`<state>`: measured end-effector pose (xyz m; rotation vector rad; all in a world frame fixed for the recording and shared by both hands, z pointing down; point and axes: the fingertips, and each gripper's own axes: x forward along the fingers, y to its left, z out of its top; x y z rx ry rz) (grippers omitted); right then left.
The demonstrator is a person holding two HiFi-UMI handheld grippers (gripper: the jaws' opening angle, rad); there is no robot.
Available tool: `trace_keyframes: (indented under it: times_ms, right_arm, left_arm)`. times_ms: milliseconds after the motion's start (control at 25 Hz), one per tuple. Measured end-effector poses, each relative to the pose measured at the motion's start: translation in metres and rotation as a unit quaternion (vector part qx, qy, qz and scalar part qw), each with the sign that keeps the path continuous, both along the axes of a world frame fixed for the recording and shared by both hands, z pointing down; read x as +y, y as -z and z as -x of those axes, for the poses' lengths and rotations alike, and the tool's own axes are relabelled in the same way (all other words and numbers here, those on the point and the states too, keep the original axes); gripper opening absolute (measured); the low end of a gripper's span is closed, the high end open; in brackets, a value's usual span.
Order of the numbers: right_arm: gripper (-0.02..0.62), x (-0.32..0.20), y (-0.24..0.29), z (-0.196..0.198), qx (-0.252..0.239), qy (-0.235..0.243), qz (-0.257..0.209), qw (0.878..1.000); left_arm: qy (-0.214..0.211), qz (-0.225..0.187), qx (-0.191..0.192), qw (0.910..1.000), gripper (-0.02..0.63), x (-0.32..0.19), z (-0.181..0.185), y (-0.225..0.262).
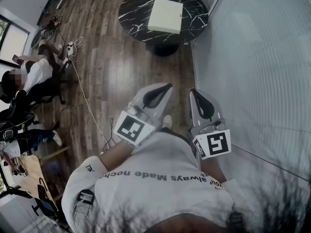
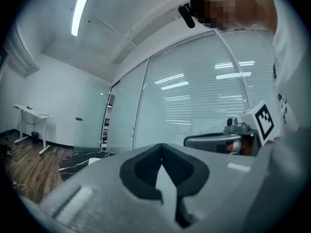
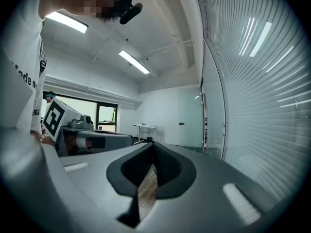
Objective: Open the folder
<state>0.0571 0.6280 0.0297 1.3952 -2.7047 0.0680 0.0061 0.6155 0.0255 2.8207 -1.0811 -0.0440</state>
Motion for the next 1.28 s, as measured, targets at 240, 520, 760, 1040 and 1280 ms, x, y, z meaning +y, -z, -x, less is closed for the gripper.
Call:
trace_keyframes:
  times_ms: [240, 520, 760, 1040, 1280]
  right_arm:
    - [0.002, -0.013, 0.009, -0.025, -0.013, 0.001, -0.013, 1.0]
    - [0.002, -0.031, 0.001, -0.052, -0.013, 0.022, -0.011, 1.0]
    - [0.002, -0.046, 0.005, -0.055, -0.005, 0.036, -0.008, 0.999]
    - [0.002, -0.085, -0.006, -0.042, 0.0, 0.039, 0.003, 0.999]
    - [0.002, -0.14, -0.012, -0.021, 0.006, 0.028, 0.013, 0.999]
  left_arm:
    - [0.0, -0.003, -0.011, 0.9999, 0.003, -0.015, -0.025, -0.003]
    - [0.021, -0.001, -0.011, 0.9997, 0.003, -0.033, -0.052, -0.012]
    - [0.043, 0.015, -0.011, 0.9989, 0.003, -0.049, -0.047, -0.015]
    - [0.041, 0.019, -0.002, 0.999, 0.003, -0.088, -0.037, -0.023]
    - [0.034, 0.026, 0.007, 0.9991, 0.003, -0.145, -0.017, -0.027]
